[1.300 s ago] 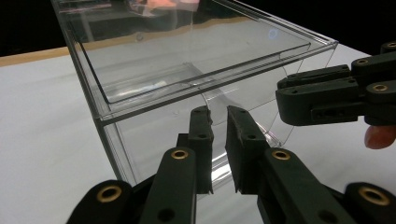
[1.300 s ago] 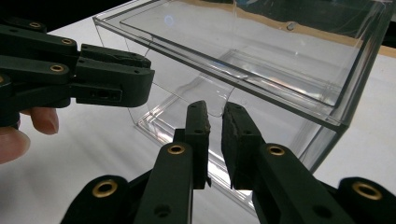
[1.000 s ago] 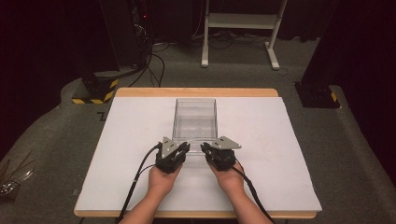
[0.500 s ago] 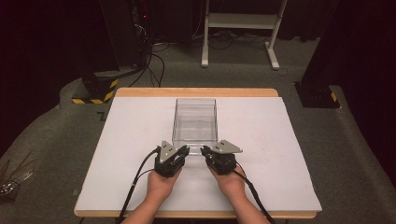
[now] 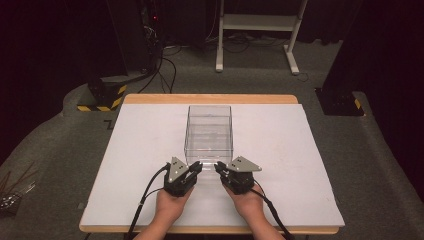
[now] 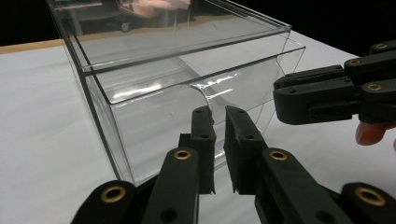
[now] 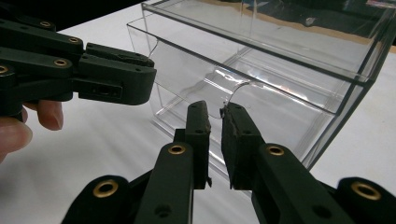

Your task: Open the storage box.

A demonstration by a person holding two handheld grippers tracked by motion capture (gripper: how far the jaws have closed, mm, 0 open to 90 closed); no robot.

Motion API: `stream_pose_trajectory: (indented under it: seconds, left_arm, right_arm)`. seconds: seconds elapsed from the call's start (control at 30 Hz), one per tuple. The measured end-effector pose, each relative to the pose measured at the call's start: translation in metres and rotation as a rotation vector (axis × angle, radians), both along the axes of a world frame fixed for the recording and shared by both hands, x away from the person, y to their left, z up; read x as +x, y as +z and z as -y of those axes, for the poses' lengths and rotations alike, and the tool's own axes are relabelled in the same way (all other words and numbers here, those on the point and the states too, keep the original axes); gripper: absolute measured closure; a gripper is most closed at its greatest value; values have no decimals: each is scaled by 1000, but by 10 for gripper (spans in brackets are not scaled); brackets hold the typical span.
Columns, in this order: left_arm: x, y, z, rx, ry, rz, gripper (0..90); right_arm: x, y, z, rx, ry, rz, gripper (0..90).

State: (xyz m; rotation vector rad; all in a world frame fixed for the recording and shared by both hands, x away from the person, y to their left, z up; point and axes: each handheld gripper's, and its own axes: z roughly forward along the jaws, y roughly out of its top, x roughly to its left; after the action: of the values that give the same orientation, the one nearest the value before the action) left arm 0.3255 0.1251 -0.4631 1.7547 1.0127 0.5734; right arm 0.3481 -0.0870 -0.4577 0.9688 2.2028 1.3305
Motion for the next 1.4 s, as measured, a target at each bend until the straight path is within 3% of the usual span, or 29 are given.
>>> stream_pose_trajectory:
  seconds: [0.27, 0.57, 0.97, 1.4]
  left_arm:
    - [-17, 1, 0, 15, -5, 1, 820]
    - [-38, -4, -1, -25, -8, 6, 820]
    - [-52, -4, 4, -3, -47, 4, 822]
    - [-62, -5, -2, -2, -32, -7, 821]
  right_arm:
    - [-15, -1, 2, 1, 26, 4, 805]
    - [-33, -1, 4, -7, 60, 11, 801]
    - [-48, -5, 14, 2, 70, 20, 791]
    - [-55, -7, 11, -9, 113, 22, 797]
